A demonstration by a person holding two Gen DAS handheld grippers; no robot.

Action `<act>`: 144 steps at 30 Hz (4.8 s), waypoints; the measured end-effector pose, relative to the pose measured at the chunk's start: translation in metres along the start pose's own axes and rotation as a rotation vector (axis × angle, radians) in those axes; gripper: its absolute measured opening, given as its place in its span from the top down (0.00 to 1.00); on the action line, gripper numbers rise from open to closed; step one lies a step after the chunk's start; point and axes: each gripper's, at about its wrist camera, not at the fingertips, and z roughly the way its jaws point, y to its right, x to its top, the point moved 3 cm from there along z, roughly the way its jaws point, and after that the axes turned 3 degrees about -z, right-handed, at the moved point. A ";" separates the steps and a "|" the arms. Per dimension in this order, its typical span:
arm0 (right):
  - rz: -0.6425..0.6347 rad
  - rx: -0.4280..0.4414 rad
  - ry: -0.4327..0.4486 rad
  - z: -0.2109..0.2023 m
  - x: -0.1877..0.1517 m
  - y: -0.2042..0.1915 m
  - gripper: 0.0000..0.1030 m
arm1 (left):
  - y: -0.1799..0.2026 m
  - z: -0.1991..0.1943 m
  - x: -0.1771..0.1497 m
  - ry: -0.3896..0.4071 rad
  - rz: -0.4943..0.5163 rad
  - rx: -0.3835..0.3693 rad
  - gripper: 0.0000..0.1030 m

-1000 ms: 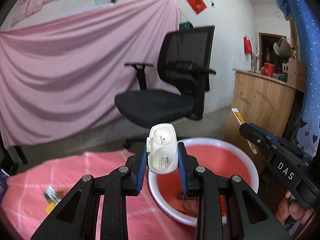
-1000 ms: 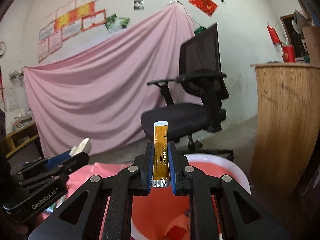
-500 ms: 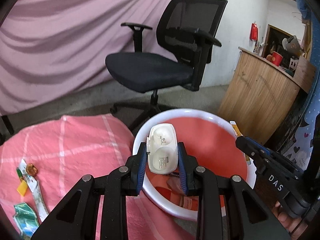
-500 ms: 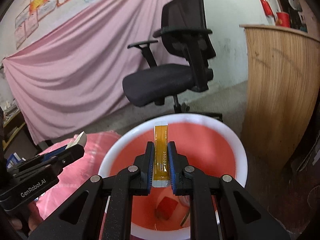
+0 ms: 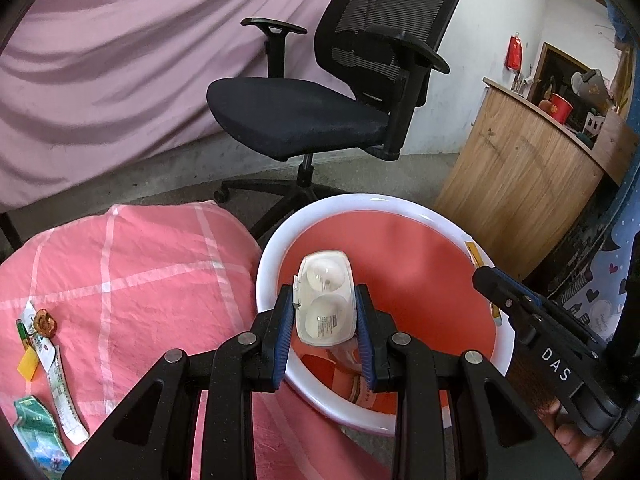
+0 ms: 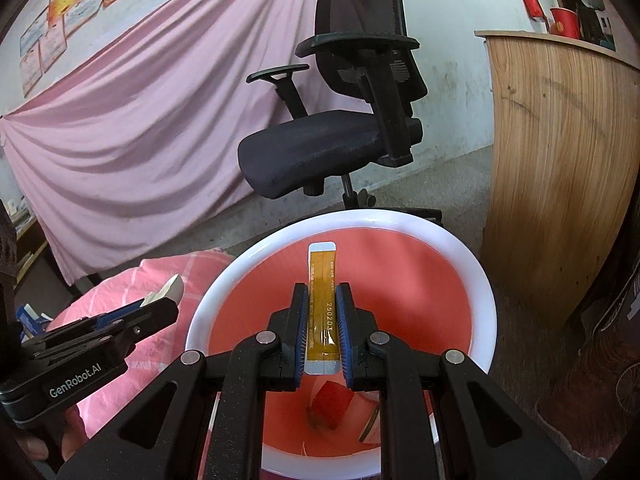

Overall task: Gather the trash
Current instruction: 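Open both tools to drop the items into the bucket, then move both tools back over the remaining trash on the table, then grasp the green packet with the left tool while the right tool grasps the white tube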

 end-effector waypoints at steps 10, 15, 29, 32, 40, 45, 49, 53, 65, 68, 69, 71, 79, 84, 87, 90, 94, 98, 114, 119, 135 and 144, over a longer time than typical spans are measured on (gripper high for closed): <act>0.017 -0.011 -0.001 0.001 0.002 0.004 0.74 | -0.012 -0.005 0.003 -0.001 -0.040 -0.001 0.73; 0.014 -0.017 0.004 0.001 0.003 0.003 0.70 | -0.016 -0.015 0.005 0.027 -0.050 0.007 0.64; -0.008 0.003 0.168 -0.025 0.016 -0.013 0.17 | -0.039 -0.071 0.009 0.199 -0.086 0.080 0.20; -0.023 0.019 0.227 -0.034 0.019 -0.022 0.08 | -0.047 -0.091 0.007 0.287 -0.088 0.120 0.05; -0.062 0.107 0.360 -0.055 0.026 -0.053 0.00 | -0.069 -0.143 -0.001 0.453 -0.062 0.249 0.01; -0.105 0.166 0.448 -0.070 0.028 -0.080 0.00 | -0.085 -0.168 -0.010 0.512 -0.060 0.313 0.01; -0.142 0.213 0.505 -0.080 0.026 -0.103 0.00 | -0.098 -0.189 -0.020 0.555 -0.052 0.366 0.01; -0.177 0.262 0.553 -0.091 0.022 -0.127 0.00 | -0.110 -0.210 -0.033 0.601 -0.049 0.419 0.01; -0.313 0.345 0.581 -0.096 0.003 -0.181 0.00 | -0.163 -0.251 -0.077 0.653 -0.125 0.520 0.01; -0.348 0.350 0.573 -0.093 -0.001 -0.191 0.00 | -0.175 -0.254 -0.088 0.645 -0.139 0.537 0.01; -0.357 0.349 0.568 -0.091 -0.002 -0.193 0.00 | -0.177 -0.254 -0.091 0.641 -0.141 0.539 0.01; -0.382 0.355 0.544 -0.086 -0.005 -0.199 0.00 | -0.183 -0.252 -0.097 0.624 -0.147 0.541 0.01; -0.436 0.361 0.401 -0.060 -0.017 -0.216 0.00 | -0.200 -0.225 -0.106 0.469 -0.176 0.527 0.01; -0.450 0.351 0.315 -0.045 -0.021 -0.222 0.02 | -0.213 -0.201 -0.110 0.335 -0.214 0.500 0.02; -0.452 0.356 0.262 -0.037 -0.023 -0.222 0.09 | -0.219 -0.192 -0.113 0.270 -0.246 0.463 0.02; -0.461 0.343 0.180 -0.025 -0.026 -0.224 0.15 | -0.220 -0.184 -0.114 0.221 -0.258 0.424 0.10; -0.493 0.338 0.062 -0.008 -0.032 -0.228 0.33 | -0.215 -0.170 -0.113 0.139 -0.245 0.359 0.28; -0.511 0.339 -0.004 0.001 -0.037 -0.230 0.39 | -0.210 -0.155 -0.114 0.051 -0.231 0.296 0.47; -0.482 0.376 -0.135 0.023 -0.040 -0.226 0.39 | -0.203 -0.130 -0.110 -0.101 -0.242 0.178 0.87; -0.524 0.376 -0.171 0.027 -0.046 -0.234 0.39 | -0.202 -0.133 -0.111 -0.090 -0.235 0.191 0.94; -0.666 0.426 -0.344 0.042 -0.078 -0.267 0.50 | -0.214 -0.157 -0.116 0.015 -0.279 0.297 0.98; -0.669 0.414 -0.345 0.039 -0.080 -0.265 0.79 | -0.201 -0.168 -0.115 0.077 -0.231 0.331 1.00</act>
